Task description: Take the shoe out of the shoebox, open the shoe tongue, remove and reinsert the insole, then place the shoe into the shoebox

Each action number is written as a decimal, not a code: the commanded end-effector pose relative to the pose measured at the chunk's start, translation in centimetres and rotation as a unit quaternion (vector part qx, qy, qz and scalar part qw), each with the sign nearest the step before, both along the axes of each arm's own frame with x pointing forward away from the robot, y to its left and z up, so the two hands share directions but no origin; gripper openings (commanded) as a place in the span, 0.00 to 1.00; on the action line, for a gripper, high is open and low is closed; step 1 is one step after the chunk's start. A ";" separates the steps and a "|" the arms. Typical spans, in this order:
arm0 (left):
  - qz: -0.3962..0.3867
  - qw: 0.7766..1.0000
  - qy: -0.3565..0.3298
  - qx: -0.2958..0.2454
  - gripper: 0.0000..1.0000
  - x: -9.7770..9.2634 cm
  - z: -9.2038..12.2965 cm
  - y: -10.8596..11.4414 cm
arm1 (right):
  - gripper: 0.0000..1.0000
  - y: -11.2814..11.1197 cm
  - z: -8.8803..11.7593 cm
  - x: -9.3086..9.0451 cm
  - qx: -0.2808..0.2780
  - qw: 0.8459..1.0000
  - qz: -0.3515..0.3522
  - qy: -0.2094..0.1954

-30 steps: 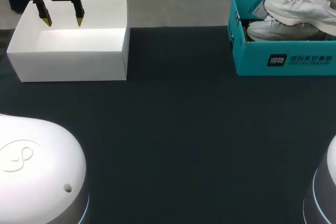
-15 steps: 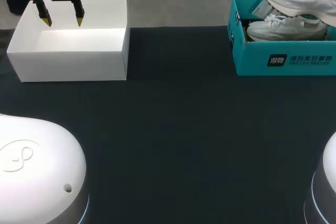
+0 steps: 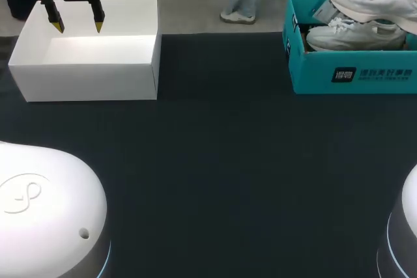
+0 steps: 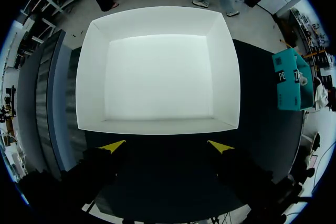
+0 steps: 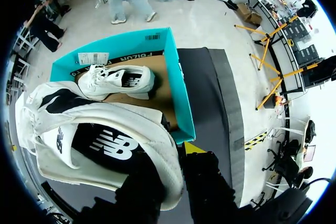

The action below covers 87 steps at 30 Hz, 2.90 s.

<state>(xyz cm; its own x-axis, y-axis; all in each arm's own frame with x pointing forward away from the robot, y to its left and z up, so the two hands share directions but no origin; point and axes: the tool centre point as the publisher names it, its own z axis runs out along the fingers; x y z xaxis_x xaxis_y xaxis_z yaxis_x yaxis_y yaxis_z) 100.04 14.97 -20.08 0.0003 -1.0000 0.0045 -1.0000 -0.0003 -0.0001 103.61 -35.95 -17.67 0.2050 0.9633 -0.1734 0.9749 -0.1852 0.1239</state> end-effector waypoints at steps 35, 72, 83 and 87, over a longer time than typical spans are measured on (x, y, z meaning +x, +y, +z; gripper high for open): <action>0.000 1.000 0.000 0.001 1.00 0.0 0.0 0.0 | 0.00 22.6 -1.5 -29.4 0.027 0.999 0.026 -0.007; 0.000 1.000 0.000 0.001 1.00 0.0 0.0 0.0 | 0.00 40.5 -12.2 -41.6 -0.046 0.999 0.028 0.003; 0.000 1.000 0.000 0.001 1.00 0.0 0.0 0.0 | 0.00 42.4 -17.5 -40.1 -0.040 0.999 0.001 0.001; 0.000 1.000 0.000 0.001 1.00 0.0 0.0 0.0 | 0.00 42.4 -19.9 -39.9 -0.049 0.998 -0.036 0.007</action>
<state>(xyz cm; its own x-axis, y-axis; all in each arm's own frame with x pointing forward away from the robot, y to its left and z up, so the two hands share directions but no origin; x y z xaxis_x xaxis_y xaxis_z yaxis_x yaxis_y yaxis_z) 100.04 14.98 -20.08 0.0005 -1.0000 0.0045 -1.0000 -0.0005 -0.0001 63.10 4.59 -34.37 0.2128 0.9479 -0.2370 0.9745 -0.1883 0.1221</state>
